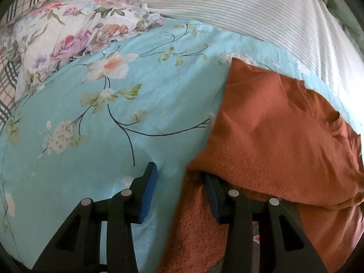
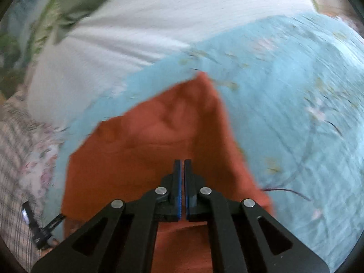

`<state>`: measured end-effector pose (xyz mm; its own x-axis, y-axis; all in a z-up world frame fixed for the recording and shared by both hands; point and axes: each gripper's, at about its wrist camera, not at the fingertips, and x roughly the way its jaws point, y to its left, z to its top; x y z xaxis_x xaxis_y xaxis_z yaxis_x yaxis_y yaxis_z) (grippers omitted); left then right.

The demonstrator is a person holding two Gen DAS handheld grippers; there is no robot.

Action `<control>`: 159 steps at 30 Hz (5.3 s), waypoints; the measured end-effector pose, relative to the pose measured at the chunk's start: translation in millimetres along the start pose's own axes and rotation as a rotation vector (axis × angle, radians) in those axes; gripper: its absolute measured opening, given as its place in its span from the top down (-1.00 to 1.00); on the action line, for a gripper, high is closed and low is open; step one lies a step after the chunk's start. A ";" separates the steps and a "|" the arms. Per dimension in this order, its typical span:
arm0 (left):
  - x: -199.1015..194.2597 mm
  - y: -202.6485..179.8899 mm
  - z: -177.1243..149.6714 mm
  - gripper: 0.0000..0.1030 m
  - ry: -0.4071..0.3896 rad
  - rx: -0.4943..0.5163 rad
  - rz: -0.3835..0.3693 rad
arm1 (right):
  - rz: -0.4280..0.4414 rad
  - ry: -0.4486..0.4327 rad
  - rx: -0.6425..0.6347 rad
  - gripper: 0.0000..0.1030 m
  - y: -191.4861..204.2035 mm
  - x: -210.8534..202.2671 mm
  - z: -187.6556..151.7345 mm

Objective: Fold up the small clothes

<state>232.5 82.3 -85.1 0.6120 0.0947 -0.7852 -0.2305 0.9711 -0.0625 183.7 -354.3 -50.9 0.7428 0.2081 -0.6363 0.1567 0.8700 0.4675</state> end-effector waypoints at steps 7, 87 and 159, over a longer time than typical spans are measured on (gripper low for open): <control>0.8 3.5 2.0 0.14 0.010 -0.016 -0.008 | -0.024 0.217 -0.077 1.00 21.9 59.7 -14.0; -139.0 21.7 8.5 0.94 -0.215 -0.027 -0.561 | 0.361 -0.044 0.003 0.87 -45.9 -106.3 3.7; -42.8 -27.9 8.5 -0.35 -0.009 -0.014 -0.325 | 0.120 0.040 -0.083 0.77 -3.8 -14.0 -19.2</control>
<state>219.2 53.0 -44.5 0.6621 -0.2181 -0.7170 -0.0317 0.9477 -0.3175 160.2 -352.0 -55.5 0.7260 0.3292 -0.6038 0.0125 0.8716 0.4901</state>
